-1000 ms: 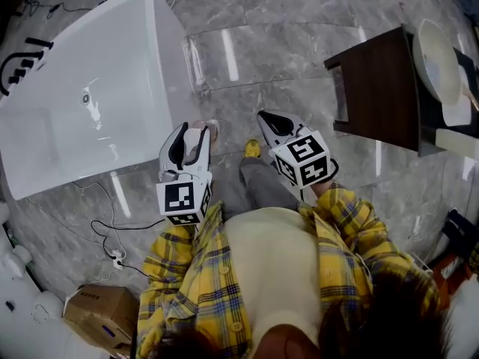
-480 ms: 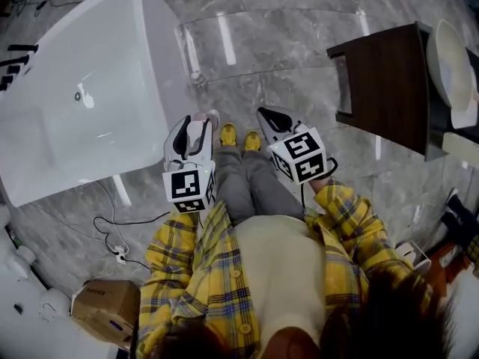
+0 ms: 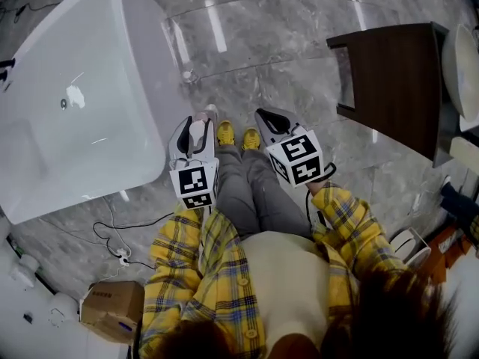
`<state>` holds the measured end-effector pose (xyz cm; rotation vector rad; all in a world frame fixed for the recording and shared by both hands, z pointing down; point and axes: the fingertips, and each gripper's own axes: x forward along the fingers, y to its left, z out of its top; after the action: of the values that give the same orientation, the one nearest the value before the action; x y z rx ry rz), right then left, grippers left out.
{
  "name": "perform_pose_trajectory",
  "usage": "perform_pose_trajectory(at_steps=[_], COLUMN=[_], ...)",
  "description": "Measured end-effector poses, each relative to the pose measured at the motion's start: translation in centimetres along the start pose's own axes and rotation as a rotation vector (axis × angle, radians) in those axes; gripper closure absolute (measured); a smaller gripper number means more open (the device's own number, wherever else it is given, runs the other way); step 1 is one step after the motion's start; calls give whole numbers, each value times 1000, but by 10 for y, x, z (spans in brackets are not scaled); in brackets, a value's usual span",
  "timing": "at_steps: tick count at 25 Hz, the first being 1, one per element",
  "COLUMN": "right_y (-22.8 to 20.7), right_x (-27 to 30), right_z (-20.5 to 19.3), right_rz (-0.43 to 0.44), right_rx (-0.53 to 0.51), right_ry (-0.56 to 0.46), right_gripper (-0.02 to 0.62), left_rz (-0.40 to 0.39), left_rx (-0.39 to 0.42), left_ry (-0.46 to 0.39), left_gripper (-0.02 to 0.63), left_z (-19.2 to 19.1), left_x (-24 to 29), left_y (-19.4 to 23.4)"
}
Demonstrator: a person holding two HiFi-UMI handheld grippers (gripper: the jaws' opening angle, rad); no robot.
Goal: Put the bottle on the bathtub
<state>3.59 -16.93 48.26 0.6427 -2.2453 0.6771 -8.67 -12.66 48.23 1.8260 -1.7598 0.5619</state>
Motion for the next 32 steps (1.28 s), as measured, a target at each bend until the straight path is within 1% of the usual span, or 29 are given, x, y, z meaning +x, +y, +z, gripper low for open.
perform_pose_trajectory(at_steps=[7, 10, 22, 28, 32], right_y=[-9, -12, -31, -41, -46], right_x=[47, 67, 127, 154, 168], right_z=[-18, -28, -85, -109, -121], right_rz=[15, 17, 33, 40, 38], right_rx=[-4, 9, 19, 35, 37], right_ry=[35, 54, 153, 181, 199], right_gripper=[581, 581, 581, 581, 581], left_rz=[-12, -13, 33, 60, 62], left_rx=[13, 11, 15, 10, 16], left_ry=[59, 88, 166, 214, 241], left_gripper=[427, 426, 428, 428, 428], left_z=[-38, -54, -120, -154, -174], left_x=[38, 54, 121, 154, 169], left_y=[2, 6, 29, 40, 45])
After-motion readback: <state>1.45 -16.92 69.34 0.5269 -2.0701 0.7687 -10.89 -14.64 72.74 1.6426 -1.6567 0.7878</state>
